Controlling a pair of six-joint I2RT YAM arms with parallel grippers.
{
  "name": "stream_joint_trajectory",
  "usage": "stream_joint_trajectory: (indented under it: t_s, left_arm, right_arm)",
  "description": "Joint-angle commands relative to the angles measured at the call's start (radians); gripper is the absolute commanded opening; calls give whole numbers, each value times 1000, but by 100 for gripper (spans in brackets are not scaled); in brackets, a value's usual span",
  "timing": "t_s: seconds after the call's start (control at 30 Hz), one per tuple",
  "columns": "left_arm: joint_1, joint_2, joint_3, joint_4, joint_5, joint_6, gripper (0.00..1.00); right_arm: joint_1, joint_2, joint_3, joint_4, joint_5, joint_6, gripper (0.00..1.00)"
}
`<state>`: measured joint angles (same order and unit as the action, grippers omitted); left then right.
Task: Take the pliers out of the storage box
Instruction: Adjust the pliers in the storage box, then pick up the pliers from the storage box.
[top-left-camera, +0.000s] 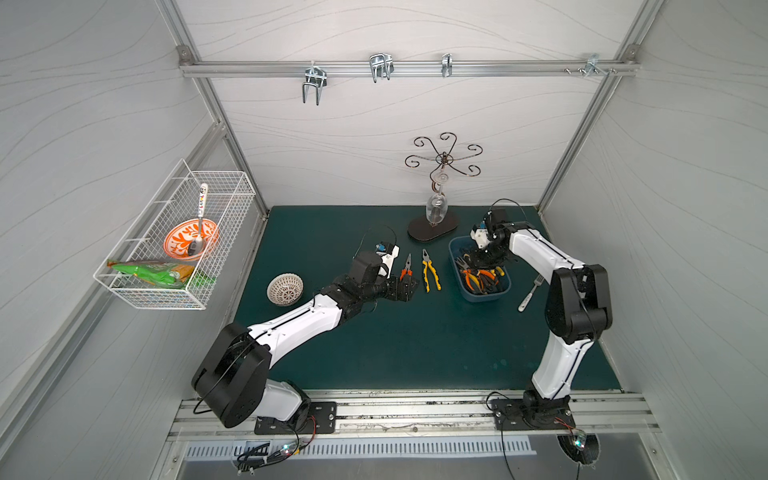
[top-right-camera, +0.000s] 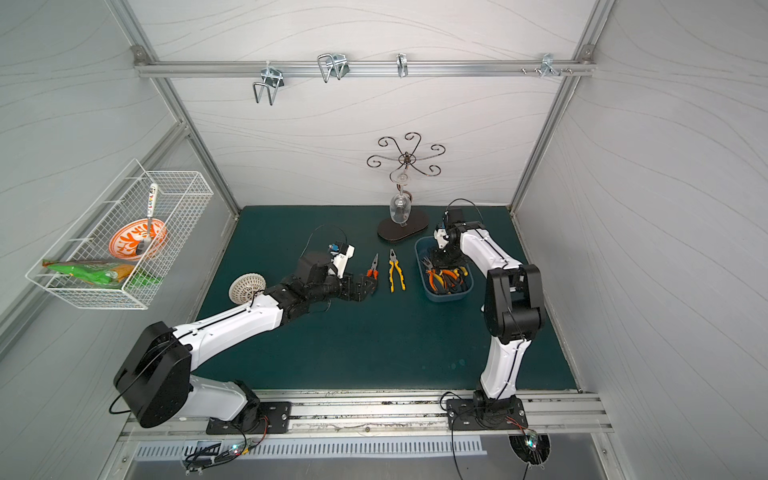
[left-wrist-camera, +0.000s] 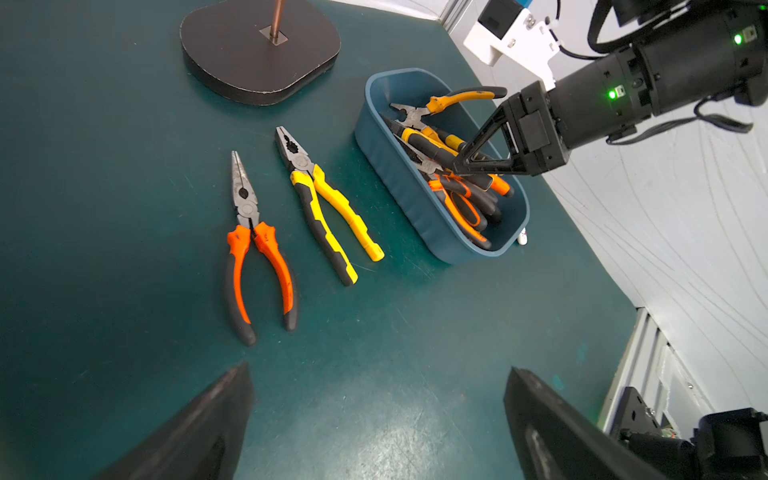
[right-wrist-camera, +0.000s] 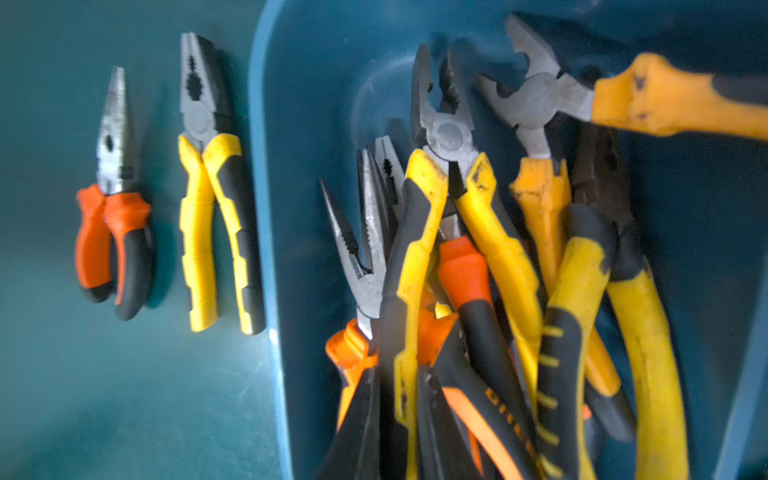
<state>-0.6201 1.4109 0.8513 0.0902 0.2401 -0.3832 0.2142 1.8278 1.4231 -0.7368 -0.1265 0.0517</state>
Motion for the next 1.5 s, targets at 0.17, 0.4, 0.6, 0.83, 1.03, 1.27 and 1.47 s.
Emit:
stream_joint_trajectory:
  t_s: [0.17, 0.4, 0.6, 0.83, 1.03, 1.27, 1.47]
  left_arm:
    - [38, 31, 32, 103, 77, -91, 100]
    - [47, 37, 38, 101, 93, -106, 100]
    - [50, 33, 37, 89, 91, -100, 100]
    - [51, 39, 42, 89, 93, -100, 100]
    - [53, 43, 43, 90, 97, -103, 100]
    - [53, 43, 43, 85, 97, -98, 100]
    - [57, 46, 45, 79, 102, -99, 100]
  right_arm:
    - [19, -226, -135, 217, -48, 17, 0]
    - [104, -262, -166, 193, 95, -13, 0]
    - [153, -267, -223, 150, 114, 21, 0]
    - [152, -272, -220, 157, 105, 27, 51]
    - [88, -204, -145, 141, 33, 45, 63]
    - [76, -77, -51, 98, 78, 50, 47]
    - [79, 28, 41, 24, 1, 49, 37]
